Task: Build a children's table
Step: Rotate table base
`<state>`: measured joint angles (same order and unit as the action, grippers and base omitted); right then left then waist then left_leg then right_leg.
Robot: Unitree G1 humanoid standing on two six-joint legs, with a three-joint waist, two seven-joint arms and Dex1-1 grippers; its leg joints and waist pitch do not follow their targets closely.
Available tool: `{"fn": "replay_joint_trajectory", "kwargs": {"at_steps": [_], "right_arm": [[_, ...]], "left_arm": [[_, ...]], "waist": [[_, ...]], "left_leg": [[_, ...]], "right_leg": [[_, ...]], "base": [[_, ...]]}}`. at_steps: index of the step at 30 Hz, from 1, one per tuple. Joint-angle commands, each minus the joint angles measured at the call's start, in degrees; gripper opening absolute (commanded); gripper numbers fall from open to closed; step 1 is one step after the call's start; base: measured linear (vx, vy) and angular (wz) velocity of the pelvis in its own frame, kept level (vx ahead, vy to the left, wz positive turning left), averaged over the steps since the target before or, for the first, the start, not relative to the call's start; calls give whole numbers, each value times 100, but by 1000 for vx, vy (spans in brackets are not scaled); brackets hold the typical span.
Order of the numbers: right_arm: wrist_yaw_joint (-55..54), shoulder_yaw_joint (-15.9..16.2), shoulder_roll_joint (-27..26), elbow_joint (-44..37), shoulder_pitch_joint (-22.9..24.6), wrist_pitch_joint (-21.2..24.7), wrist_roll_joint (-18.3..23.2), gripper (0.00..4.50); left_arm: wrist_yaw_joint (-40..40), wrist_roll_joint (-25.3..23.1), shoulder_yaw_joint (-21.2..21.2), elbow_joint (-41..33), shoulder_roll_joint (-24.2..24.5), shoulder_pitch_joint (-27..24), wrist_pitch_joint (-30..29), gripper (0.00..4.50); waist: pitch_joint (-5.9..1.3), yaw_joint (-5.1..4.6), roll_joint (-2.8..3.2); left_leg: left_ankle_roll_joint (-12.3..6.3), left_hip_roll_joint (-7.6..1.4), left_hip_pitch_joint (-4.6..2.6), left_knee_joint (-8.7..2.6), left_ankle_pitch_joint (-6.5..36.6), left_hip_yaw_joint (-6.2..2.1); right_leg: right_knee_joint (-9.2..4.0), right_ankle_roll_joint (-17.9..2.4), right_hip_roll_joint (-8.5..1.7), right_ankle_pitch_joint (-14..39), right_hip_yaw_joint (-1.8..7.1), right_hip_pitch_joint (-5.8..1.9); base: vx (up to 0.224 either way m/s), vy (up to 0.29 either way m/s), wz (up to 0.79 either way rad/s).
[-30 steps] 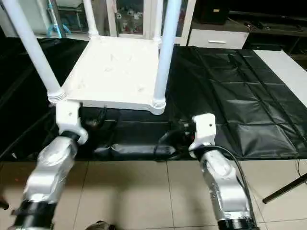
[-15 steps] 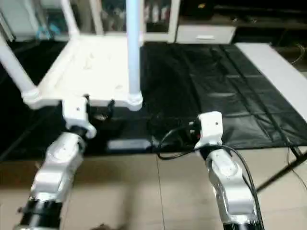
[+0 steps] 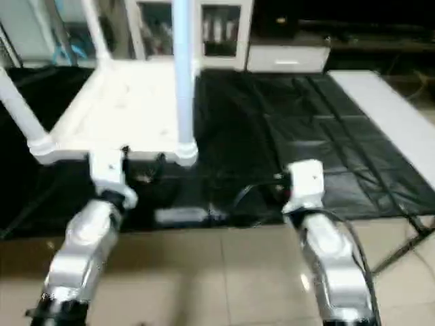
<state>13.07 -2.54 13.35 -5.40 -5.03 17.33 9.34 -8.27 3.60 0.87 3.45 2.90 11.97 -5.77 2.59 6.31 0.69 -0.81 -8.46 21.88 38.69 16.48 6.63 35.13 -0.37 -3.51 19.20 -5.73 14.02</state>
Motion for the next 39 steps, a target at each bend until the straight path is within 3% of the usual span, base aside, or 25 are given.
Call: {"fn": "replay_joint_trajectory", "kwargs": {"at_steps": [1,2,3,4,5,7,8,9,10,11,12,13,14,15,16,18,20,22,23,24,25,27,29,34,39], "right_arm": [[116,115,-41,33,-105,41,20,389],[203,162,-24,20,-113,89,34,389],[268,208,-10,5,-119,125,35,389],[314,279,17,0,-116,117,-11,389],[357,354,46,8,-104,97,-43,389],[349,423,71,18,-95,15,-126,389],[337,432,71,19,-90,-13,-158,389],[292,350,6,22,-103,-11,-84,389],[263,287,-43,20,-110,-1,-19,389],[243,248,-71,8,-106,-15,2,389],[204,167,-99,20,-121,14,48,389],[182,122,-108,25,-127,34,67,389],[186,100,-82,48,-120,39,61,389],[215,88,-38,53,-91,34,69,389],[243,79,-17,35,-58,24,87,389],[278,68,18,-15,-9,-10,111,389],[251,-11,32,-25,29,-53,111,389],[246,-115,33,-29,52,-50,141,389],[242,-149,40,-34,58,-47,142,389],[272,-193,48,-44,68,-35,187,389],[304,-229,53,-51,77,-31,224,389],[368,-292,109,-30,92,-44,265,389],[691,-270,266,-96,154,10,462,389],[1689,-186,899,-328,402,183,788,389],[2644,-225,1603,-414,658,318,986,389]], "left_arm": [[40,-47,-139,-37,83,-3,2,446],[76,-54,-141,-53,82,-14,1,446],[100,-61,-140,-65,85,-19,-3,446],[112,-104,-116,-47,109,-12,-1,446],[118,-136,-92,-21,127,-12,15,446],[125,-130,-83,-8,119,-17,21,446],[123,-124,-81,-14,114,-23,22,446],[105,-122,-64,-32,114,-28,16,446],[91,-122,-51,-50,114,-35,12,446],[54,-111,-31,-70,127,-46,6,446],[23,-113,-13,-73,139,-47,-10,446],[5,-115,-3,-76,147,-49,-20,446],[-8,-113,0,-59,151,-47,-20,446],[-18,-113,-6,-49,141,-52,-24,446],[-26,-105,-10,-57,135,-62,-34,446],[-50,-100,4,-65,139,-70,-48,446],[-238,34,57,-44,128,-76,-54,446],[-617,208,212,-82,203,-133,-96,446],[-821,334,263,-106,228,-164,-77,446],[-1068,448,328,-119,286,-188,-58,446],[-1316,556,385,-135,343,-214,-38,446],[-2078,972,480,-215,468,-305,25,446],[-2592,1068,605,-186,695,-278,-233,446],[-3613,1073,815,241,1178,139,-434,446],[-4513,858,1122,1349,1542,1009,-201,446]], "waist": [[-368,83,96],[-349,-203,232],[-541,-321,238],[-525,-324,189],[-480,-290,86],[-413,-381,7],[-312,-318,-265],[-330,-198,-608],[-258,-52,-419],[-255,-29,-324],[-237,-45,-372],[-204,-94,-259],[-291,-32,37],[-344,-75,220],[-460,-451,298],[-503,-355,187],[-392,-306,70],[-366,-302,-220],[-445,-198,-634],[-417,-25,-509],[-455,-8,-449],[-411,-38,-337],[-363,-199,-14],[-128,-268,-36],[-195,-249,-54]], "left_leg": [[-496,-207,-12,-632,-1367,-1],[-1268,-614,-678,-814,-947,-548],[-2411,-1055,-1247,-766,-822,-1050],[-2603,-1087,-1178,-737,-846,-1043],[-3339,-765,-924,-827,-1318,-1293],[-3385,-272,-825,-787,-1640,-1306],[-2222,404,-331,-658,-745,-969],[-1788,746,220,-247,-95,-629],[-1165,517,280,445,489,-401],[-431,303,250,454,99,-395],[-315,213,288,392,58,-344],[-33,49,124,-38,-98,-269],[-178,-137,-30,-576,-515,-196],[-274,-341,-407,-883,-269,-405],[-1303,-760,-1254,-884,-214,-1073],[-1812,-752,-1222,-704,-688,-1042],[-1947,-513,-920,-857,-1652,-607],[-1743,-63,-728,-614,-2125,-146],[-1214,413,-253,-250,-1202,-19],[-824,490,-210,74,-527,-77],[-274,220,-72,23,-883,-308],[168,74,61,-181,-1630,-373],[305,-191,-146,-544,-1339,-306],[72,-345,-401,-761,1688,-2],[183,-374,-316,-839,1235,103]], "right_leg": [[-682,-629,-229,801,61,-398],[-29,-297,125,409,-147,185],[646,67,22,723,45,838],[764,189,-60,638,135,954],[982,588,-10,452,134,1016],[676,634,-38,-60,410,1157],[-123,575,-247,-815,797,627],[-419,1050,-521,-768,1061,11],[-751,1320,-1323,-85,1152,-124],[-763,1171,-1338,299,673,-106],[-858,908,-1356,536,603,-149],[-855,-306,-916,1235,677,-233],[-812,-839,-584,1321,360,-353],[-573,-591,-219,951,124,-129],[421,-160,98,798,25,803],[767,444,-29,311,173,1141],[798,627,-33,-611,189,1327],[61,21,-193,-2109,390,1263],[-339,226,-660,-2188,998,568],[-420,-306,-1056,-2221,1306,463],[-205,-1051,-1212,-3761,1266,222],[-20,-1489,-863,-6206,925,293],[-38,-1340,-179,-2930,491,655],[-508,-1232,-401,1082,610,778],[-525,-819,-492,1406,637,693]], "base": [[202,84,13],[226,57,3],[226,57,3],[203,-4,-8],[162,-10,1],[148,-28,12],[135,-67,63],[135,-67,63],[158,-41,62],[170,11,44],[170,11,44],[166,29,31],[188,80,9],[188,80,9],[210,112,15],[197,84,14],[165,37,2],[138,-7,0],[108,-42,13],[108,-42,13],[128,-35,5],[0,0,0],[-61,-2,2],[-41,18,15],[-19,0,8]]}}
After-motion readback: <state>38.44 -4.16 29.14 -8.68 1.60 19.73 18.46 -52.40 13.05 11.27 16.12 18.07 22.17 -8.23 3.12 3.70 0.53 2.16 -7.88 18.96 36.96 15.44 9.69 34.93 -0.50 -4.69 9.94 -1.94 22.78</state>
